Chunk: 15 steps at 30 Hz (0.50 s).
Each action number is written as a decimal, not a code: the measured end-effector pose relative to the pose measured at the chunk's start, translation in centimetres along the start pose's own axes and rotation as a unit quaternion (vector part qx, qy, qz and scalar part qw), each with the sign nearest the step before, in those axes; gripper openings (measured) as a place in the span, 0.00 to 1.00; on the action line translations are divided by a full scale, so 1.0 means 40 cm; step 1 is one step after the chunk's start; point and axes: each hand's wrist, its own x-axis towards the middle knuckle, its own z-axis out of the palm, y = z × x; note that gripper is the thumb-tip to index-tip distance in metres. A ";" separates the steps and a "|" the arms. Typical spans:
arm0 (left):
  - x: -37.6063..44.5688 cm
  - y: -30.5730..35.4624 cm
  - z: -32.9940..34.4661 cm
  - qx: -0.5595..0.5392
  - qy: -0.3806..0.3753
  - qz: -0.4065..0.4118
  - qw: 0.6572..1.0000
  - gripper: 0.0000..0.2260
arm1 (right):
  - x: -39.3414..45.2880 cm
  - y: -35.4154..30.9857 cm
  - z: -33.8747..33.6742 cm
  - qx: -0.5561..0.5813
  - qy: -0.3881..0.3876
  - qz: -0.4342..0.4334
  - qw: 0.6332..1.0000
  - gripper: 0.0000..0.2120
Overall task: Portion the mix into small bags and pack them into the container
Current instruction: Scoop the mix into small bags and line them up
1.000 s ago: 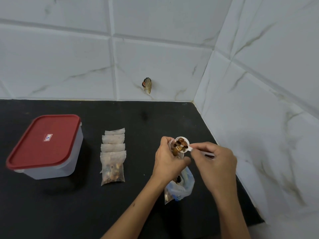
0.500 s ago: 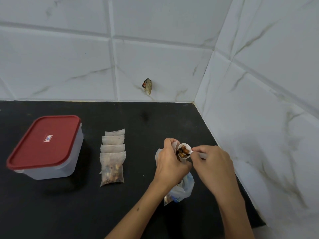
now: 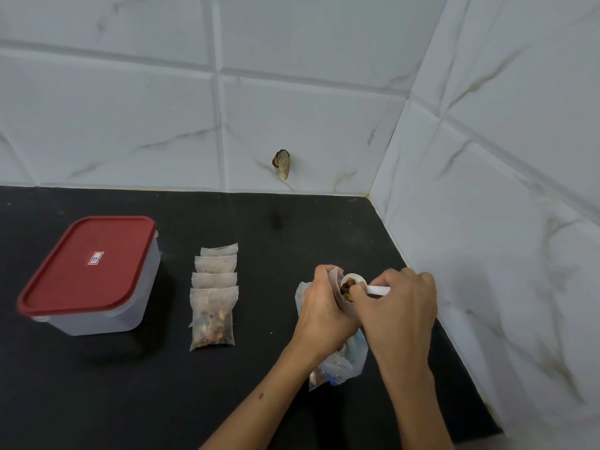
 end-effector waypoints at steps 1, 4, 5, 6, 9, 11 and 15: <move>0.001 -0.003 0.000 -0.007 0.000 0.003 1.000 0.18 | -0.002 0.001 0.004 0.006 0.014 -0.015 1.000 0.11; 0.003 -0.006 -0.003 -0.022 0.001 0.007 1.000 0.19 | -0.006 0.003 0.013 0.013 0.045 -0.054 0.997 0.13; 0.005 -0.008 -0.005 -0.026 0.003 0.006 1.000 0.19 | -0.007 0.003 0.015 0.012 0.056 -0.065 0.996 0.13; 0.007 -0.010 -0.005 -0.028 0.004 0.005 1.000 0.20 | -0.009 0.003 0.017 0.011 0.065 -0.074 0.995 0.14; 0.012 -0.018 -0.007 -0.024 0.016 0.004 1.000 0.20 | -0.013 0.004 0.023 -0.001 0.073 -0.084 0.994 0.15; 0.013 -0.025 -0.006 -0.015 0.028 0.007 0.999 0.20 | -0.016 0.009 0.027 -0.011 0.072 -0.089 0.993 0.16; 0.014 -0.023 -0.012 -0.016 0.043 0.012 0.999 0.21 | -0.021 0.016 0.029 -0.004 0.091 -0.112 0.990 0.12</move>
